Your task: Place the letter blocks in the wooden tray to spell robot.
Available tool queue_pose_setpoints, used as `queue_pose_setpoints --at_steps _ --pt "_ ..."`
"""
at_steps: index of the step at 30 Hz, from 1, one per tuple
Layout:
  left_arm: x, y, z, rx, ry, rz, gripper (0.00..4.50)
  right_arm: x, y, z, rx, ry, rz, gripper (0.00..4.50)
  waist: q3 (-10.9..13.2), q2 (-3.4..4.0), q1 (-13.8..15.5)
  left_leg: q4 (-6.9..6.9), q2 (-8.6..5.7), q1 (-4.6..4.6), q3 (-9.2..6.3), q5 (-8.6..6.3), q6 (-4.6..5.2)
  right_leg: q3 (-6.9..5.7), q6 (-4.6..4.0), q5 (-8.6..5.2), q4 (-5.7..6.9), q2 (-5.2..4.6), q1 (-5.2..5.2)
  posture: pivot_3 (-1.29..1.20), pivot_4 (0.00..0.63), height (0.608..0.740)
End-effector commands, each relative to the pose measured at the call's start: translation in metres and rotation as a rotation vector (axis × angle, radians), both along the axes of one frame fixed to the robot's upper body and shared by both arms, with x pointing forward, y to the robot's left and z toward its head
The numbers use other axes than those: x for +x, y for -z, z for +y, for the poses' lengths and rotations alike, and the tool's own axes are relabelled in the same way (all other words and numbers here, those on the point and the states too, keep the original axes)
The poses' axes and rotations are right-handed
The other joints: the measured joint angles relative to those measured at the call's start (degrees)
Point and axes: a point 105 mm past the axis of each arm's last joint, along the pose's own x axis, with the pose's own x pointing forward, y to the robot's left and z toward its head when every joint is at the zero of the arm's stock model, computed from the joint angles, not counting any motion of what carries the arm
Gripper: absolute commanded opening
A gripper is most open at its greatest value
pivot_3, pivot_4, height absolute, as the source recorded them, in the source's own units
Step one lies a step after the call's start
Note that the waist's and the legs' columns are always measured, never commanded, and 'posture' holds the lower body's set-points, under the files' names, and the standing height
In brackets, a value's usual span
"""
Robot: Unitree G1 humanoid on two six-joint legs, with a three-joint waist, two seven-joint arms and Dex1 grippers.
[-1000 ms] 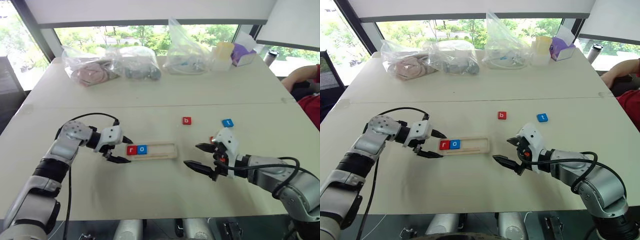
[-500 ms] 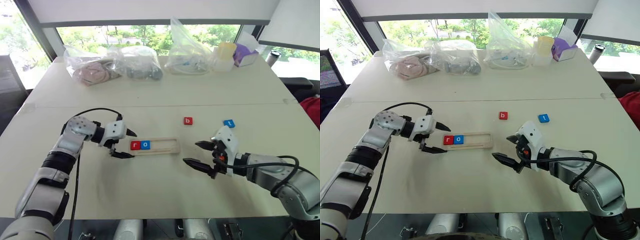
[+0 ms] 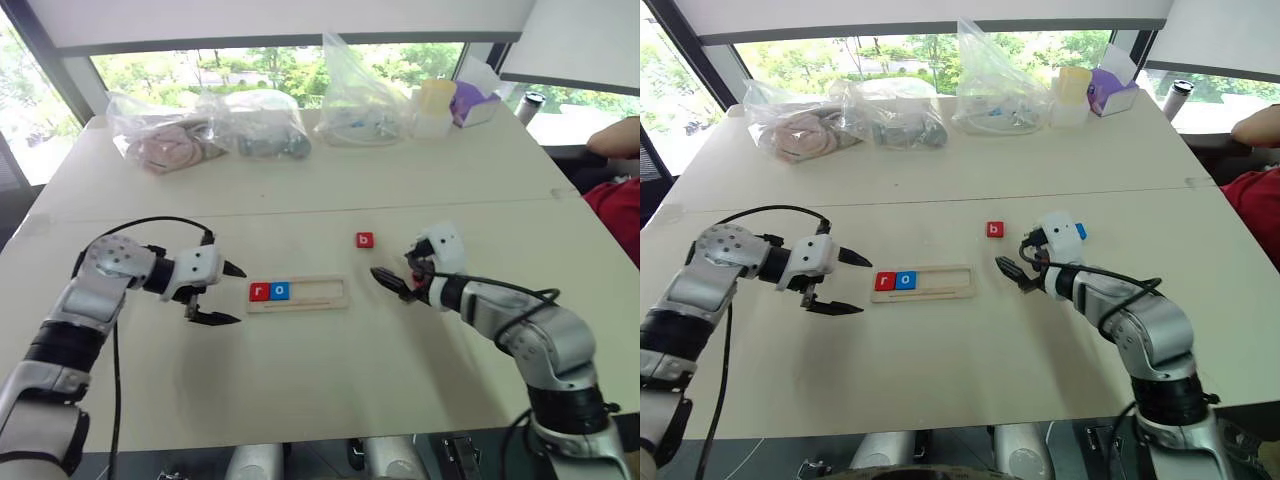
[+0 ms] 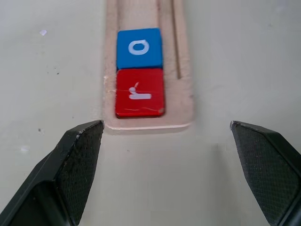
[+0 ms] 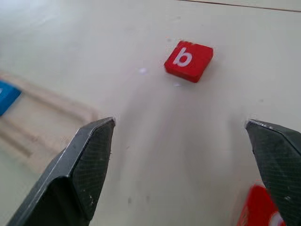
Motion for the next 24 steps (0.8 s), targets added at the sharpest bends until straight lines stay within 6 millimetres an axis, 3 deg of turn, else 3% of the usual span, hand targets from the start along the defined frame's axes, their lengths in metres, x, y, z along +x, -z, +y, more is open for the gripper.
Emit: queue_pose_setpoints --at_steps 1,6,18,21,24 --pt "0.002 -0.034 0.005 -0.082 -0.108 -0.075 4.45 0.017 -0.010 0.011 0.017 0.063 -0.012 4.50 0.0 -0.01 0.1 0.00 0.01 0.00 -0.01 0.00 0.00 0.00 -0.08 -0.04 0.00 0.01 0.00 0.00 0.150 0.740" --pt "0.005 -0.063 0.003 -0.198 -0.248 -0.176 4.45 0.039 -0.007 0.031 0.015 0.155 0.021 4.50 0.0 -0.02 0.1 0.02 -0.02 -0.01 -0.02 0.00 0.00 -0.01 -0.07 -0.04 -0.02 -0.04 0.03 0.00 0.150 0.740" --pt "-0.007 -0.072 -0.015 -0.324 -0.390 -0.219 4.45 0.054 0.015 0.045 -0.102 0.232 0.038 4.50 0.0 -0.02 -0.1 -0.03 -0.13 0.13 -0.03 0.00 -0.01 0.00 -0.05 -0.07 -0.02 -0.09 0.12 0.00 0.150 0.740" --pt "-0.009 -0.068 -0.017 -0.327 -0.398 -0.204 4.50 0.058 0.018 0.055 -0.113 0.212 0.029 3.61 0.0 -0.03 -0.6 0.00 -0.12 0.15 -0.02 0.01 -0.01 0.00 -0.12 -0.03 -0.02 -0.06 0.13 0.00 0.150 0.740" --pt "-0.009 -0.066 -0.018 -0.328 -0.401 -0.202 4.50 0.060 0.021 0.058 -0.128 0.206 0.026 2.05 0.0 -0.04 -1.3 0.00 -0.11 0.14 -0.05 0.01 -0.02 0.00 -0.11 -0.03 0.00 -0.02 0.13 0.00 0.150 0.740"
